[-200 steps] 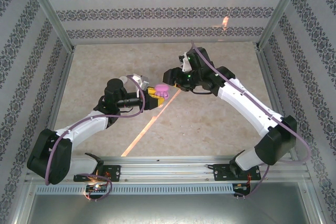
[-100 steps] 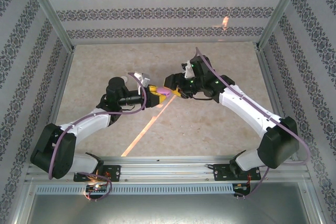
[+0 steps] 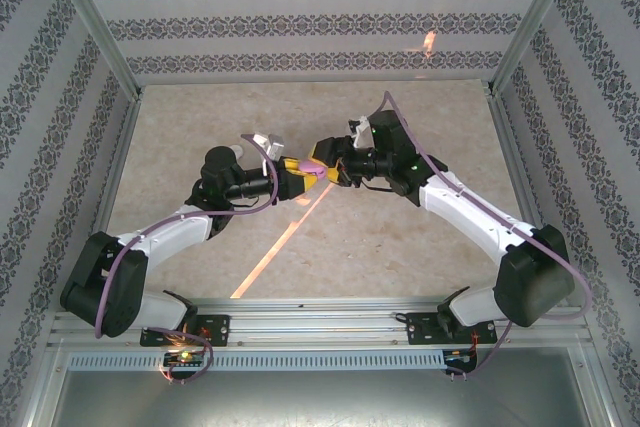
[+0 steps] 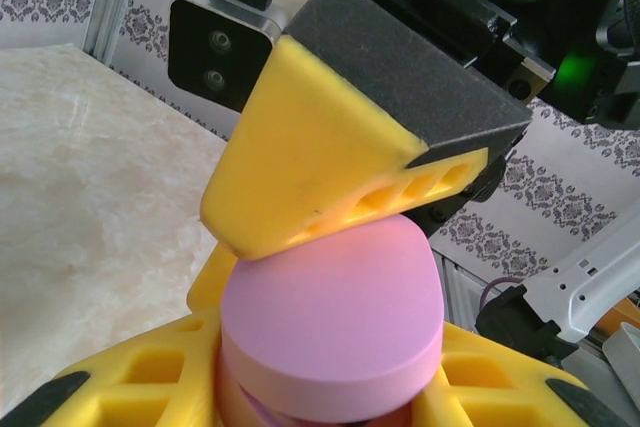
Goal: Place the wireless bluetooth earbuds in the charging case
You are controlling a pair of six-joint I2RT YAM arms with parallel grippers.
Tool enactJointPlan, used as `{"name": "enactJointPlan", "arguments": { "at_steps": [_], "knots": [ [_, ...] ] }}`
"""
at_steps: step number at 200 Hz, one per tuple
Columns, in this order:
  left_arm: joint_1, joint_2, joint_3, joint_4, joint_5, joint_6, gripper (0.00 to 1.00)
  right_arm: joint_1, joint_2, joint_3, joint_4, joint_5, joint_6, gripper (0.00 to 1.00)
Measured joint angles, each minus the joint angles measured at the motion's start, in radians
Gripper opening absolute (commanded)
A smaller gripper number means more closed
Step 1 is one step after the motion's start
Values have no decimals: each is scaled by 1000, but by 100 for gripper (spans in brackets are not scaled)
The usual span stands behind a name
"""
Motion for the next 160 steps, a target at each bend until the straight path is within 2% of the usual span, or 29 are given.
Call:
{"name": "enactJointPlan", "arguments": {
  "at_steps": [42, 99, 160],
  "knots": [
    [0, -10, 37, -41, -8, 5, 26, -3, -14, -11, 69, -13, 65, 43],
    [-2, -32, 95, -193, -25, 60, 29, -6, -19, -35, 139, -18, 125, 46],
    [-3, -51, 107, -253, -39, 85, 38, -6, -18, -61, 201, -25, 189, 33]
  ]
}}
